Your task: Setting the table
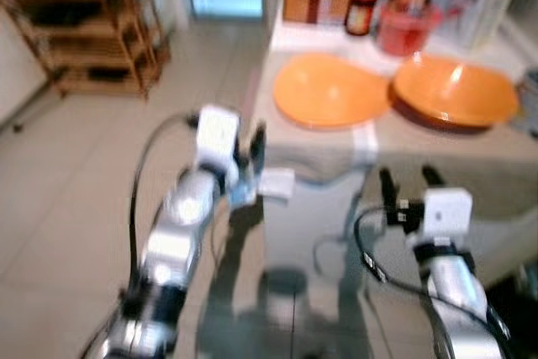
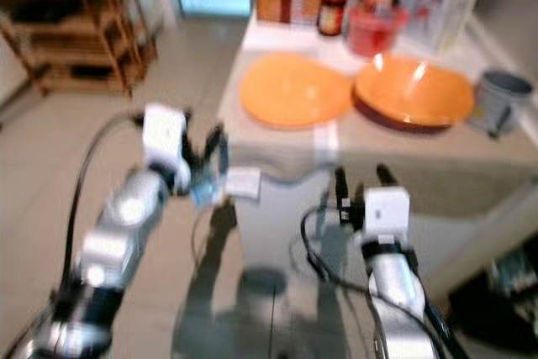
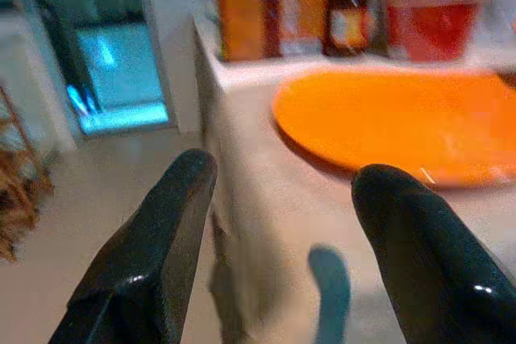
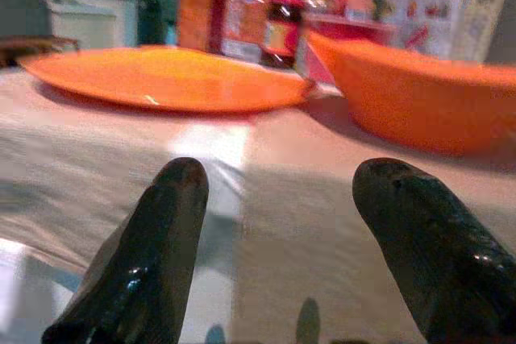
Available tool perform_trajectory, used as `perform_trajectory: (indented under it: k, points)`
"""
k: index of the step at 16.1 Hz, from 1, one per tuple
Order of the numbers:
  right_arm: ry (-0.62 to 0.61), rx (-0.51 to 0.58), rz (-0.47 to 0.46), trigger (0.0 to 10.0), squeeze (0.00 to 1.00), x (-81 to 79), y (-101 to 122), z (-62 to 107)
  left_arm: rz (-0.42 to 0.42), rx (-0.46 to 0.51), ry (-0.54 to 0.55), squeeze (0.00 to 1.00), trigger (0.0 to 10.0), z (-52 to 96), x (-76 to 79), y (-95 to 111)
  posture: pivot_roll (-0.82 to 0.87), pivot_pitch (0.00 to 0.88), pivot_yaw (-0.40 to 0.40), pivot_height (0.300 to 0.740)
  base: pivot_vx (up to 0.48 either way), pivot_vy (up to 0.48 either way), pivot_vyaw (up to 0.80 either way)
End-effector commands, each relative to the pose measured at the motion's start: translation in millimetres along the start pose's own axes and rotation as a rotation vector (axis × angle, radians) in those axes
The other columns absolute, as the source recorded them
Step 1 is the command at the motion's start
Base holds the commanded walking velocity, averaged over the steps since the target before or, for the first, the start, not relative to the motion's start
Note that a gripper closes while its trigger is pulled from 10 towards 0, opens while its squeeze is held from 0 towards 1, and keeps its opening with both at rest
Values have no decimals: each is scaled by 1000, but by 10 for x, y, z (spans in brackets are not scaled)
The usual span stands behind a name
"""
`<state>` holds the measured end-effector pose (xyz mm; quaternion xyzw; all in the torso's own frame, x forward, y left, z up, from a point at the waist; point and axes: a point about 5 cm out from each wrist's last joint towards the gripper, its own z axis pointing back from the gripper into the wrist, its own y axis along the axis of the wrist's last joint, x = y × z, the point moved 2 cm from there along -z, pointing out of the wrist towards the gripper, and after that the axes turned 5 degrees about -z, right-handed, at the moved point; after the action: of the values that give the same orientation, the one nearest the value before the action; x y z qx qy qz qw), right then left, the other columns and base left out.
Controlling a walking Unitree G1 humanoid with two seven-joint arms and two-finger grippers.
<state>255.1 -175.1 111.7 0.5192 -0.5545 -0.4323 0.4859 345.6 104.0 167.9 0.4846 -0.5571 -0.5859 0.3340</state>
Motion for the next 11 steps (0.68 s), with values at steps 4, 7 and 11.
perform_trajectory:
  k: [4,7,11]
  points:
    - [5,-4,-14,10000,0,-36,21,96,114,17,-55,0,10000,-406,-11,350,-54,24,33,740,0,0,0]
    - [-4,-12,-17,10000,0,-55,16,122,351,-131,-148,0,10000,-714,103,307,-80,22,54,740,0,0,0]
    - [-31,-26,-14,10000,0,-28,-8,205,627,-258,-162,0,10000,-833,124,217,-107,23,68,740,0,0,0]
